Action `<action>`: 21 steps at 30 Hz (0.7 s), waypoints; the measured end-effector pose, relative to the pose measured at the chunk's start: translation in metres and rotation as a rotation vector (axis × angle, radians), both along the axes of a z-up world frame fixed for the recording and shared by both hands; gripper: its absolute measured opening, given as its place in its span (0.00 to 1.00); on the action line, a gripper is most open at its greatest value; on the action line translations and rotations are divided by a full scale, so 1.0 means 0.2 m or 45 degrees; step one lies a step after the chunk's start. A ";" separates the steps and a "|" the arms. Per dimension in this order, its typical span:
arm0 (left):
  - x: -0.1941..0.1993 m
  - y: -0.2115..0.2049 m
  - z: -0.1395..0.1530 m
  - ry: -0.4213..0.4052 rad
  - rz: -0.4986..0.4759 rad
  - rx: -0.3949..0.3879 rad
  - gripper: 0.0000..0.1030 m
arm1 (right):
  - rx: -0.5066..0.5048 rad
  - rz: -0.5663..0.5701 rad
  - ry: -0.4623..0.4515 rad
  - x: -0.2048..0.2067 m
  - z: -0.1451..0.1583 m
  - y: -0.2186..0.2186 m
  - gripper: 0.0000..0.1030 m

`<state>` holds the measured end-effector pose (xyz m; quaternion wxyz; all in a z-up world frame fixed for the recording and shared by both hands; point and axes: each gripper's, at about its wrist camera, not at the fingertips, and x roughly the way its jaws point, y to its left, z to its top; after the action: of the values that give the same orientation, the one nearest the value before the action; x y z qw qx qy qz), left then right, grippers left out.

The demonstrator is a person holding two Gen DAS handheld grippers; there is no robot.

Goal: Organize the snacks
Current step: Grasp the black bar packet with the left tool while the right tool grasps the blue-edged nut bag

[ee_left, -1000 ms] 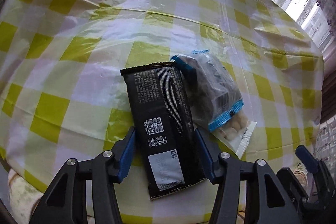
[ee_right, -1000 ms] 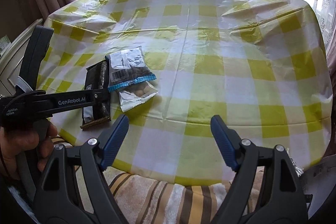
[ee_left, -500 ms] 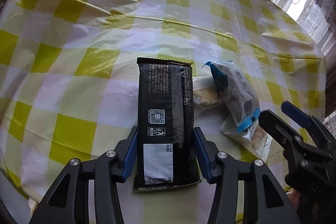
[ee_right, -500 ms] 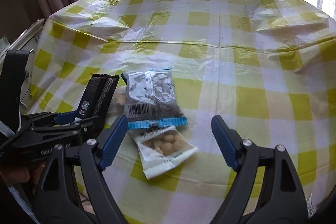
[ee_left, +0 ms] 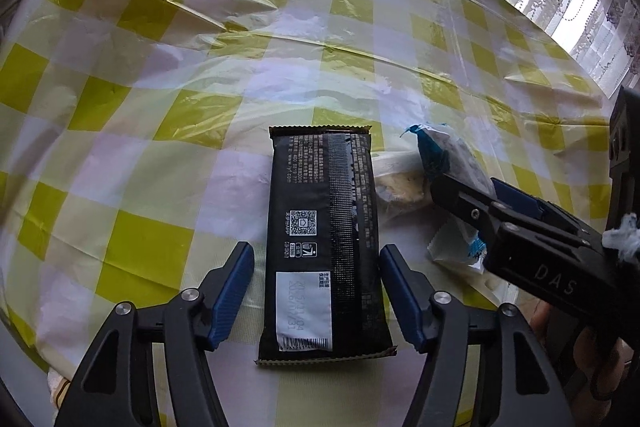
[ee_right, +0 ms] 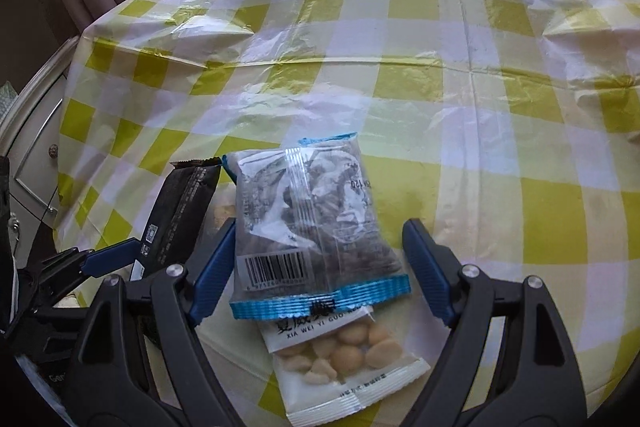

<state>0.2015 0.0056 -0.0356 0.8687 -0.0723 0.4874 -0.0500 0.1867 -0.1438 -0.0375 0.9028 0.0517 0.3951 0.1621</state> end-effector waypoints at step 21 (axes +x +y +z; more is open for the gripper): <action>-0.03 -0.02 0.02 -0.064 0.057 0.082 0.49 | 0.121 -0.002 -0.041 -0.06 0.00 -0.08 0.66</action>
<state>0.1946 0.0013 -0.0325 0.8835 -0.0540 0.4650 -0.0169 0.1739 -0.1602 -0.0380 0.9055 0.0923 0.3725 0.1810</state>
